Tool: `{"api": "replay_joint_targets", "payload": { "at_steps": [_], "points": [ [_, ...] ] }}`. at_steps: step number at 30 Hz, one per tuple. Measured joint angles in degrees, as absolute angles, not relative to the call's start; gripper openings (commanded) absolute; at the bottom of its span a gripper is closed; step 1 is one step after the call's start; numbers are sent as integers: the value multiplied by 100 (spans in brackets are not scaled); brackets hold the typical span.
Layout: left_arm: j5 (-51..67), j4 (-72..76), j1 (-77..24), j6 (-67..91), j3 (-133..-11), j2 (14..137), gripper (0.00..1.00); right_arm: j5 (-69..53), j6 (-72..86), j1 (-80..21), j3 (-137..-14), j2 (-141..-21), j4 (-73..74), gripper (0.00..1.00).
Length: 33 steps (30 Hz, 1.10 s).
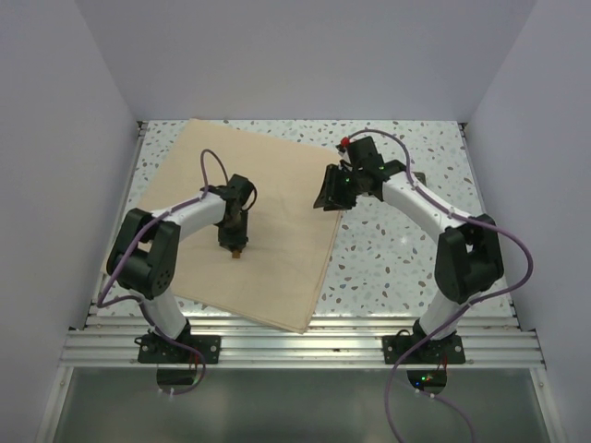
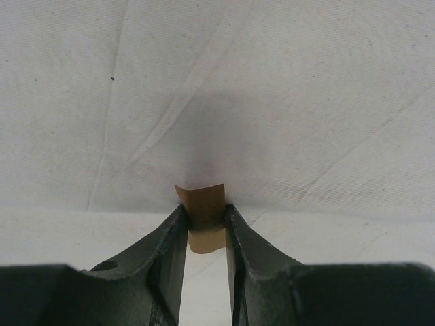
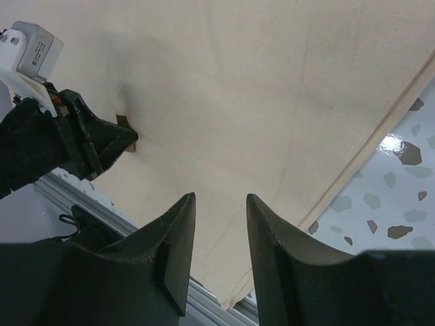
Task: Prepare the surgical pack
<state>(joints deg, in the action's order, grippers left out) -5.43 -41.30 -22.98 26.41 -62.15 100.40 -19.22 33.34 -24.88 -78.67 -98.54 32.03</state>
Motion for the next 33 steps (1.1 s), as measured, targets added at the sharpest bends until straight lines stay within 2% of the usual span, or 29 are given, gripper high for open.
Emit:
{"api": "replay_joint_targets", "payload": {
  "at_steps": [7,19,33],
  "points": [
    [-327,-4239,-2298,2517,-6320,9791,26,-2508,3347,-2536,-7872,-10086,2993,41],
    [1444,-3763,-2298,1914,-6453,8444,28,-4451,4309,-2869,-8468,-11537,2263,47],
    [2095,-3553,-2383,1667,-6167,8278,28,-4910,4628,-3142,-9218,-11764,2432,46]
  ]
}}
